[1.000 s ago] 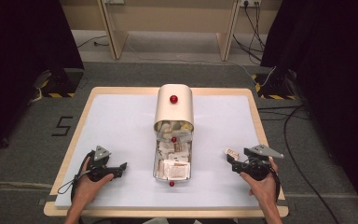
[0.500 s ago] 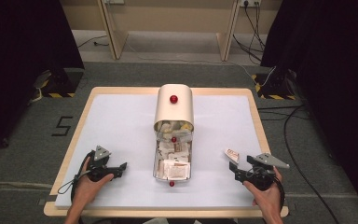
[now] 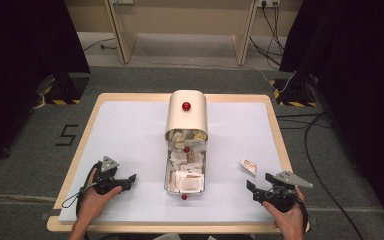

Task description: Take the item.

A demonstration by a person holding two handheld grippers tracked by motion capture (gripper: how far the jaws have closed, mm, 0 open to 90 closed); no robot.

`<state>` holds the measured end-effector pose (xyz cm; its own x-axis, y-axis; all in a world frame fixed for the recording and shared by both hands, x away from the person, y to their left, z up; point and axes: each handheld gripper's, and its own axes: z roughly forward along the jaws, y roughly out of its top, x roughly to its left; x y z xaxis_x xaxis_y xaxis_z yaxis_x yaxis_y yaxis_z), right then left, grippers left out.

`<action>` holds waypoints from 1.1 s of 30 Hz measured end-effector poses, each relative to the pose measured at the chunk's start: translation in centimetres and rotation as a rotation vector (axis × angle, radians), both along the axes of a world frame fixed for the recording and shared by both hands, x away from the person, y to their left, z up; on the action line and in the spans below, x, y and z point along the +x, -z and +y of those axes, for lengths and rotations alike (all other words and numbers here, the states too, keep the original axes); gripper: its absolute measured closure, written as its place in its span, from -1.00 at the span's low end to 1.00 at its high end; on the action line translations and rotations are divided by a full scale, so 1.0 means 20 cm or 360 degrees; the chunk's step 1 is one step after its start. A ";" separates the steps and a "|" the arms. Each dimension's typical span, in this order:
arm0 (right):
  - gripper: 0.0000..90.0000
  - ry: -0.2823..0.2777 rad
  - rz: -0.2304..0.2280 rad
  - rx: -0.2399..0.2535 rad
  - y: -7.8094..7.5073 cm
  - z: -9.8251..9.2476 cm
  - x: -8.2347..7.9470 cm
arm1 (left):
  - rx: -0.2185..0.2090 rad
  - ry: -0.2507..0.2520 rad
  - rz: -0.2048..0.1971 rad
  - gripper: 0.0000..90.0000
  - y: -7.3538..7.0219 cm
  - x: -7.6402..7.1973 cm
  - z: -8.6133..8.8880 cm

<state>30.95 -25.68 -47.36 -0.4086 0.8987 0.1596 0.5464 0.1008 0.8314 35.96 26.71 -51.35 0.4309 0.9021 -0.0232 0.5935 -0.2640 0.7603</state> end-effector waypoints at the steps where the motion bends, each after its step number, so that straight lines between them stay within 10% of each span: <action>1: -0.56 -0.0003 0.0004 0.0000 0.00 0.00 -0.01 | 0.0000 0.0000 0.0000 -0.69 0.00 0.00 0.00; 33: -0.59 -0.0065 0.0077 -0.0167 0.06 0.04 -0.11 | -0.0001 0.0000 -0.0001 -0.69 0.00 0.00 0.00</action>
